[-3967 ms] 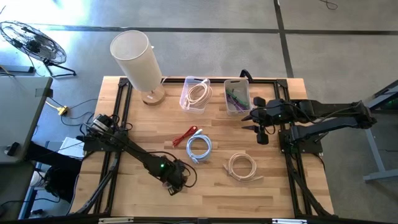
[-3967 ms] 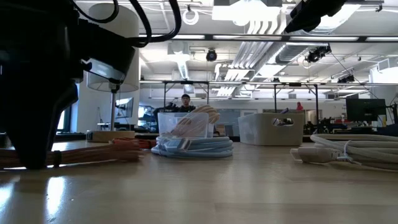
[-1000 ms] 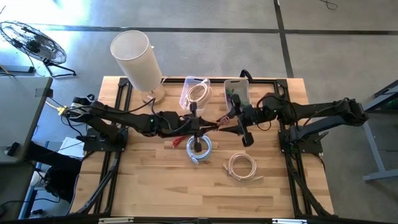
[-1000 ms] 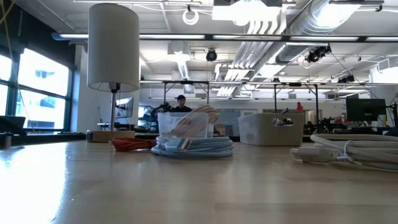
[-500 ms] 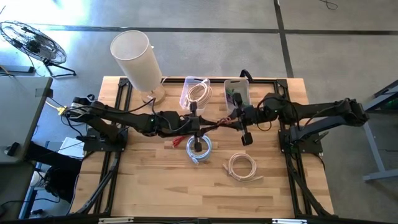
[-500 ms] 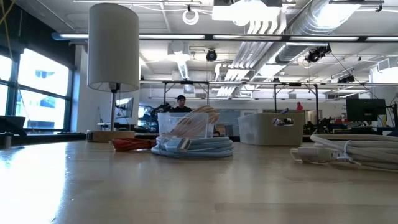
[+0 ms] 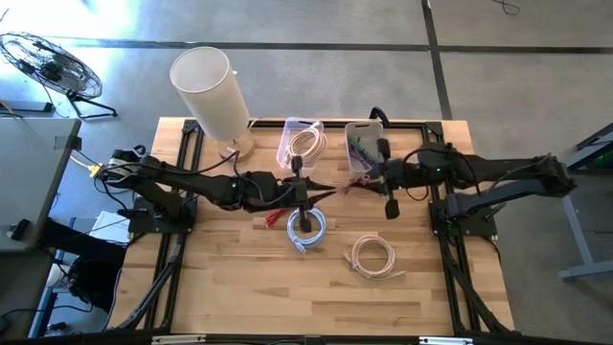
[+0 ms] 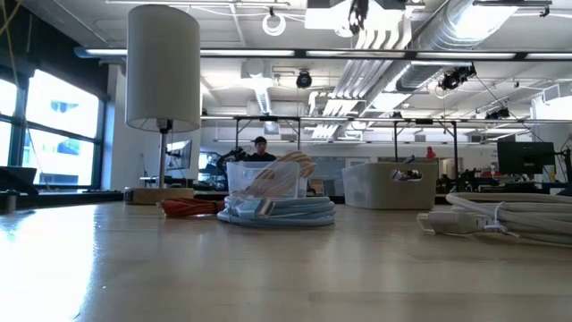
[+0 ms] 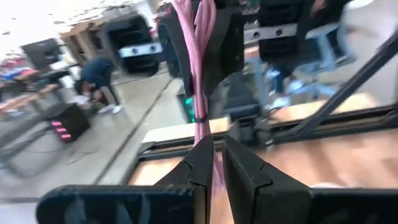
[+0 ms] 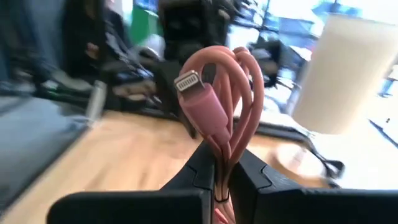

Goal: Pick & Place USB Port
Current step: Put the pink charger cable into the gray bin

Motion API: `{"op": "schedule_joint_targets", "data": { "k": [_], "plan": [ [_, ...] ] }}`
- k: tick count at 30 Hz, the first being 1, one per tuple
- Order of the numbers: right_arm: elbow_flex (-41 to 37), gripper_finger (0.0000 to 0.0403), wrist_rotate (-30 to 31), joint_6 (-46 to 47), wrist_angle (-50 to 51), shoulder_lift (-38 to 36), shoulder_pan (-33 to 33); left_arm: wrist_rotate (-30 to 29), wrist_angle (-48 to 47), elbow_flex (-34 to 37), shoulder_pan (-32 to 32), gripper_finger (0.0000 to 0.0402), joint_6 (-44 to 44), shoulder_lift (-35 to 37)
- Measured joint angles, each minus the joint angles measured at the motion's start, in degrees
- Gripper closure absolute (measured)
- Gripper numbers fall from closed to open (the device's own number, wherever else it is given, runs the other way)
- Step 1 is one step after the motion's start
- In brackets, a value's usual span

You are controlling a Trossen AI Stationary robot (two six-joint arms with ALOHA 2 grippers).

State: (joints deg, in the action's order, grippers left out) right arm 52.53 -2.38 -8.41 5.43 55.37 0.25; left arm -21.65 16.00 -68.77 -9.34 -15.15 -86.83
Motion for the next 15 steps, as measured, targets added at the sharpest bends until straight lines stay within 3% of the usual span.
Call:
{"op": "schedule_joint_targets", "data": {
  "k": [7, 15],
  "plan": [
    [0.0, 0.0390, 12.3, 6.2, 13.8, -2.6, -6.3, -7.5, -8.4, 0.0, 0.0, 0.0371, -6.4, 0.4],
    [0.0, 0.0390, 11.4, 12.6, 21.9, -0.2, -18.9, -7.4, -18.2, 0.0, 0.0, 0.0371, -2.4, 0.4]
  ]
}}
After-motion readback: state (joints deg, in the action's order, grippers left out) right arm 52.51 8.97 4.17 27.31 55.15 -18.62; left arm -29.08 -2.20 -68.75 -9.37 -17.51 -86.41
